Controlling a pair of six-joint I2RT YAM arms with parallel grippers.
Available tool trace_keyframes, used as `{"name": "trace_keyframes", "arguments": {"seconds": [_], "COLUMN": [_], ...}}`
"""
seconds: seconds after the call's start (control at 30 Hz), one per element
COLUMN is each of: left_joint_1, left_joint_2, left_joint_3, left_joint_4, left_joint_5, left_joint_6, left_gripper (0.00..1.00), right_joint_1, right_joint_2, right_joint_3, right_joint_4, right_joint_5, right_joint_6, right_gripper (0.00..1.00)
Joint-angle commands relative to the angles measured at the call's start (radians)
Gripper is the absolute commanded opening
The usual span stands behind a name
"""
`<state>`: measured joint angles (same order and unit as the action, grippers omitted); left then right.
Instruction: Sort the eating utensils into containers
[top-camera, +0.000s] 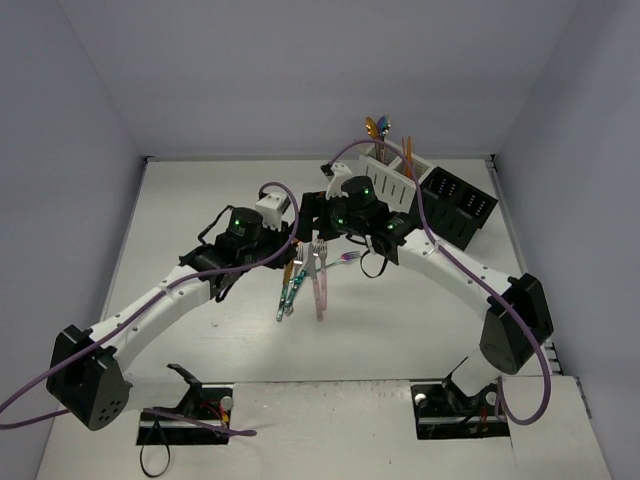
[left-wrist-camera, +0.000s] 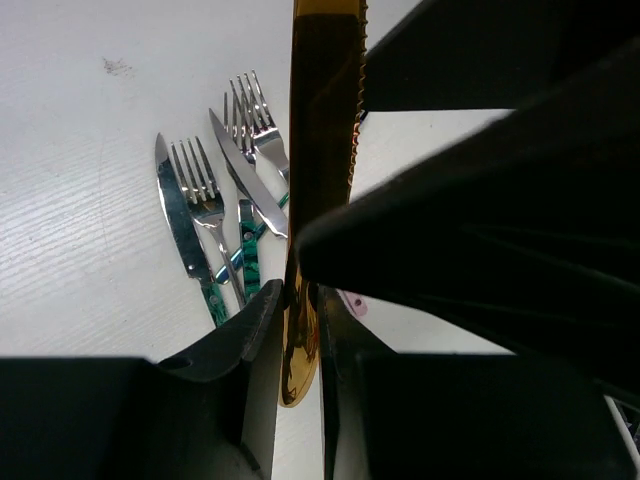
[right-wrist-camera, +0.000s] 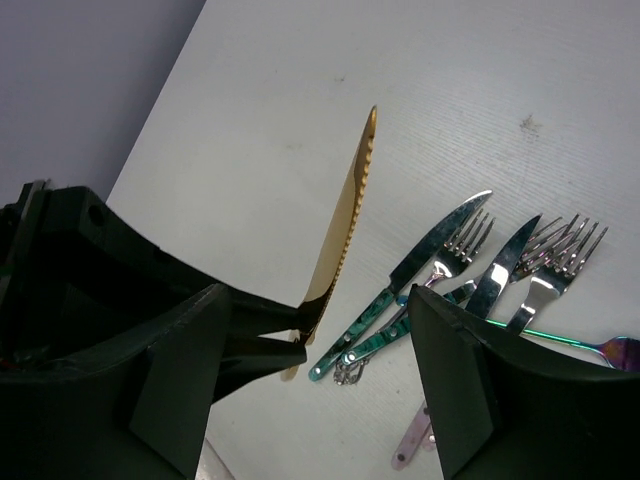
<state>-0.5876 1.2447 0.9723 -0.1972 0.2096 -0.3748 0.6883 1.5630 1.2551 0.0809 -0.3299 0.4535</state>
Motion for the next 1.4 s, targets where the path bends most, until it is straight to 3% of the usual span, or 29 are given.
{"name": "trace_keyframes", "arguments": {"seconds": [0.0, 0.13, 0.4, 0.47, 0.53, 0.7, 0.77, 1.0, 1.07, 1.2, 1.37], "left_joint_1": [-0.017, -0.030, -0.041, -0.041, -0.043, -0.044, -0.044, -0.035, -0.030, -0.017, -0.004], "left_joint_2": [-0.059, -0.068, -0.056, -0.050, -0.050, -0.051, -0.054, -0.086, -0.100, -0.127, -0.145], "left_joint_3": [0.014, 0.010, 0.007, 0.008, 0.009, 0.003, -0.004, -0.030, -0.030, -0.037, -0.059], "left_joint_4": [0.108, 0.120, 0.131, 0.130, 0.130, 0.108, 0.103, 0.034, -0.005, -0.079, -0.154], "left_joint_5": [0.007, 0.001, -0.002, -0.001, -0.007, -0.045, -0.062, -0.155, -0.180, -0.229, -0.257], "left_joint_6": [0.007, 0.005, 0.011, 0.013, 0.011, 0.004, -0.003, -0.026, -0.026, -0.032, -0.046], "left_gripper": [0.00, 0.00, 0.00, 0.00, 0.00, 0.00, 0.09, 0.66, 0.78, 0.88, 0.90], "right_joint_1": [0.004, 0.008, 0.017, 0.017, 0.019, 0.015, 0.010, -0.093, -0.148, -0.320, -0.576], "right_joint_2": [0.011, 0.020, 0.008, -0.003, -0.017, -0.056, -0.072, -0.179, -0.215, -0.257, -0.203], "right_joint_3": [0.049, 0.034, 0.000, -0.017, -0.023, -0.049, -0.056, -0.053, -0.044, 0.007, 0.108], "right_joint_4": [0.100, 0.111, 0.128, 0.129, 0.129, 0.127, 0.126, 0.107, 0.090, 0.053, 0.051], "right_joint_5": [0.048, 0.052, 0.051, 0.056, 0.071, 0.118, 0.140, 0.216, 0.230, 0.268, 0.253], "right_joint_6": [0.018, 0.025, 0.029, 0.025, 0.020, -0.011, -0.018, -0.093, -0.128, -0.240, -0.344], "right_gripper": [0.67, 0.59, 0.26, 0.04, 0.00, 0.00, 0.00, 0.00, 0.00, 0.00, 0.00]}}
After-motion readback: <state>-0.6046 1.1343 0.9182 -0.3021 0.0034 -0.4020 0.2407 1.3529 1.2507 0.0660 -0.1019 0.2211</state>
